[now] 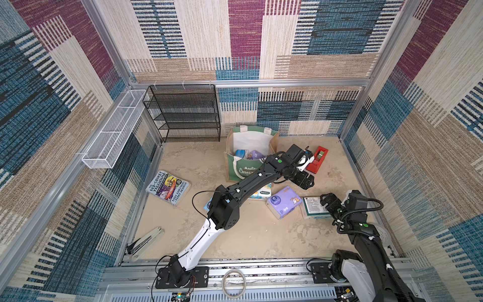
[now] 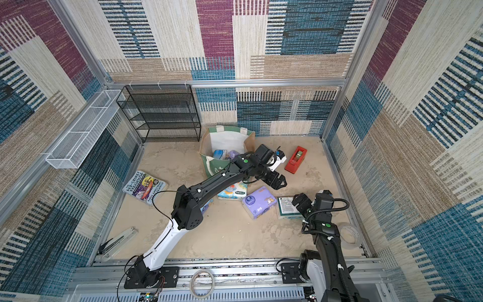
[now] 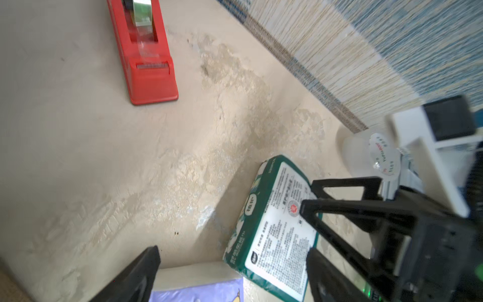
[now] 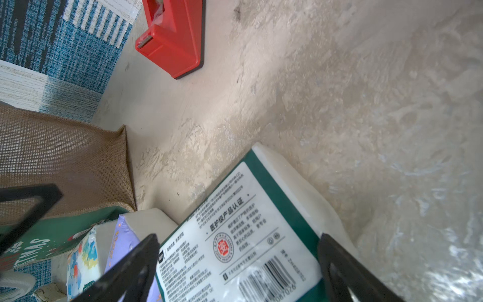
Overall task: Put tissues into the canvas bag
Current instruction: Move the pack of facial tissues to the center of the board.
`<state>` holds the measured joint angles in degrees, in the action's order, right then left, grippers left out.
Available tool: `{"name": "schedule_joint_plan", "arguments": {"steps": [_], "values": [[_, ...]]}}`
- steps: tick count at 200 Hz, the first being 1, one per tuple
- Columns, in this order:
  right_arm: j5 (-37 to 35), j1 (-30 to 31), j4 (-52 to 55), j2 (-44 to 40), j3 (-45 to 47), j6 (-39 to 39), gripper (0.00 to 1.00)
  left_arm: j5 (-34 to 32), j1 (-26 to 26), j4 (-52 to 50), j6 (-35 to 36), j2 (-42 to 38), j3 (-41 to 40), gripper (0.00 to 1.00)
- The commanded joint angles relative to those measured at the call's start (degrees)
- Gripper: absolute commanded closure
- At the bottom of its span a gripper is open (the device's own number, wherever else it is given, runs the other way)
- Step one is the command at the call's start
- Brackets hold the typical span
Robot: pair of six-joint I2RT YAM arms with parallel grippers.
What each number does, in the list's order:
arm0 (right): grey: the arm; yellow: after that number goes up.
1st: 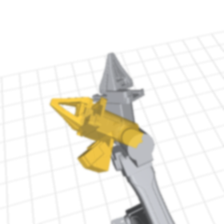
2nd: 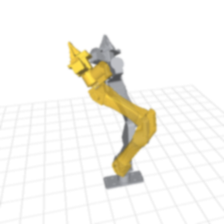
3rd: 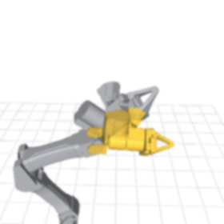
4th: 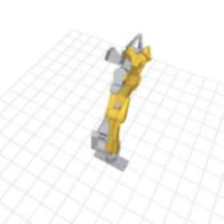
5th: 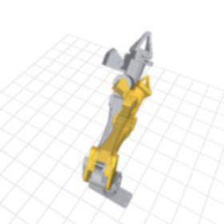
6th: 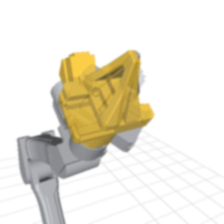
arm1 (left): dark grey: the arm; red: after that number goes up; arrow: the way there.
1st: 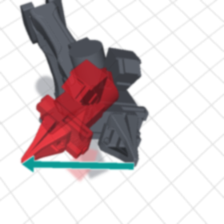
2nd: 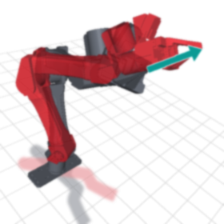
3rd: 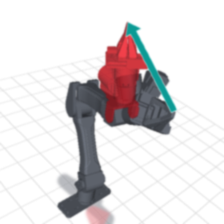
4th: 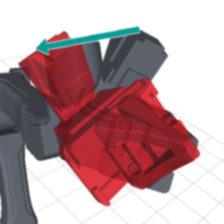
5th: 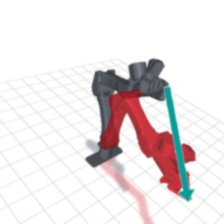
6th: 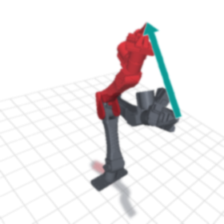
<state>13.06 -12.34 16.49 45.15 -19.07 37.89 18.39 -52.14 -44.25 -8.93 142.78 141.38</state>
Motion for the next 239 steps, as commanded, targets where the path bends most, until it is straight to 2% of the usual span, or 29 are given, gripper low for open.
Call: {"name": "schedule_joint_plan", "arguments": {"steps": [1, 36, 73, 92, 148, 239], "values": [[1.38, 0.03, 0.97, -0.11, -0.39, 0.13, 0.05, 0.62, 0.12, -2.3, 0.5, 1.31, 0.65, 0.1], [0.75, 0.03, 3.28, -1.61, -1.67, -0.27, 0.05, 3.08, 0.18, -0.17, 1.17, 2.8, 0.78, 0.12], [1.94, 0.03, 0.52, -0.47, -0.62, 0.12, 0.06, 5.69, 0.42, 0.49, 1.59, 5.28, 1.24, 0.14], [2.38, 0.03, 0.32, 0.54, -1.96, -0.68, 0.08, 5.95, 1.12, -0.66, 1.2, 6.27, 1.13, 0.19], [3.86, 0.03, -3.23, 5.06, -3.81, -2.73, 0.09, 3.09, 2.33, -5.23, 0.85, 5.08, -2.09, 0.27], [6.79, 0.03, -6.11, 11.38, -8.62, -6.9, 0.12, -3.69, 2.88, -7.05, -2.1, -3.92, -14.55, 0.3]]}}
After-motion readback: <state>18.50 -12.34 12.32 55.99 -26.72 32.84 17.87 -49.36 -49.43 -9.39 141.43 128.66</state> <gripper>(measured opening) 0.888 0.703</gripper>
